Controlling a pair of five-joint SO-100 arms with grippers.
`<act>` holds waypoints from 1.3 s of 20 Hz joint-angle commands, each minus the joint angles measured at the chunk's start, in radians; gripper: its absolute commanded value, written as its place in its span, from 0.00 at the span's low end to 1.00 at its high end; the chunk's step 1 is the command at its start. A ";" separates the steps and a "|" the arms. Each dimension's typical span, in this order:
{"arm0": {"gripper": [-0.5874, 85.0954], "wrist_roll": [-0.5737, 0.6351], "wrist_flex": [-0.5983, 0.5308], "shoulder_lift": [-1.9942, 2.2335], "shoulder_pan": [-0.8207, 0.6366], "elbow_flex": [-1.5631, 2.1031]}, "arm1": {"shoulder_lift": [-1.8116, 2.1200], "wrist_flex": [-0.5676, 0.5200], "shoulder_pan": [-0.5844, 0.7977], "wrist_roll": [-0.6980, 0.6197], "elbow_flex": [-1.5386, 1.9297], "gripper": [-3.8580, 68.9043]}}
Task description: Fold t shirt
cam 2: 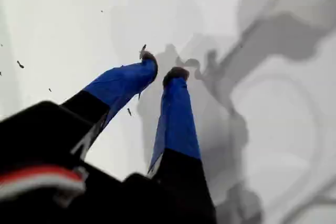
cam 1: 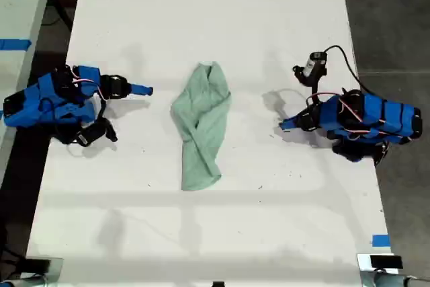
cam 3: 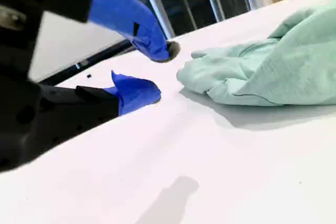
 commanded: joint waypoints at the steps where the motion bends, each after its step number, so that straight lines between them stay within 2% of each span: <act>1: 0.09 -0.195 0.000 0.008 0.138 0.040 | 0.014 0.005 -0.130 0.025 0.055 0.13; 2: 0.09 -0.202 0.000 0.008 0.132 0.040 | 0.014 0.005 -0.117 -0.002 0.055 0.13; 5: 0.09 -0.218 0.000 0.008 0.058 0.040 | 0.014 0.005 -0.087 0.046 0.055 0.13; 6: 0.10 -0.253 -0.002 0.008 0.037 0.040 | 0.014 0.002 -0.057 0.081 0.055 0.13; 7: 0.11 -0.403 -0.002 0.008 0.046 0.040 | 0.015 -0.014 -0.017 0.132 0.055 0.13; 8: 0.14 -0.612 -0.002 0.008 0.095 0.040 | 0.015 -0.026 0.015 0.278 0.055 0.13; 9: 0.22 -0.767 -0.009 0.009 0.143 0.040 | 0.015 -0.018 0.011 0.535 0.055 0.13; 10: 0.32 -0.795 -0.044 0.012 0.190 0.040 | 0.015 -0.002 -0.028 0.712 0.055 0.10; 11: 0.32 -0.796 -0.086 0.014 0.244 0.040 | 0.014 0.003 -0.071 0.736 0.055 0.13; 12: 0.14 -0.796 -0.112 0.014 0.282 0.040 | 0.014 0.003 -0.104 0.647 0.055 0.16; 13: 0.02 -0.796 -0.049 0.014 0.305 0.040 | 0.015 -0.006 -0.114 0.641 0.054 0.16; 14: 0.03 -0.773 -0.003 -0.003 0.322 0.040 | 0.015 -0.026 -0.098 0.632 0.051 0.15; 16: 0.00 -0.666 -0.054 0.017 0.304 0.040 | 0.017 -0.029 -0.110 0.647 0.020 0.18; 18: 0.00 -0.723 -0.227 0.015 0.374 0.009 | -0.012 -0.037 -0.167 0.672 -0.104 0.17; 19: 0.00 -0.733 -0.236 -0.011 0.367 -0.052 | -0.118 -0.046 -0.187 0.687 -0.209 0.17; 21: 0.00 -0.765 -0.170 -0.474 0.379 -0.374 | -0.525 -0.115 -0.232 0.684 -0.479 0.18; 23: 0.08 -0.764 -0.089 -1.043 0.451 -0.822 | -0.980 -0.146 -0.278 0.643 -0.819 0.25; 24: 0.13 -0.761 -0.011 -1.261 0.479 -1.043 | -1.178 -0.133 -0.302 0.620 -1.005 0.33; 26: 0.23 -0.796 0.184 -1.669 0.540 -1.477 | -1.528 -0.087 -0.360 0.588 -1.359 0.42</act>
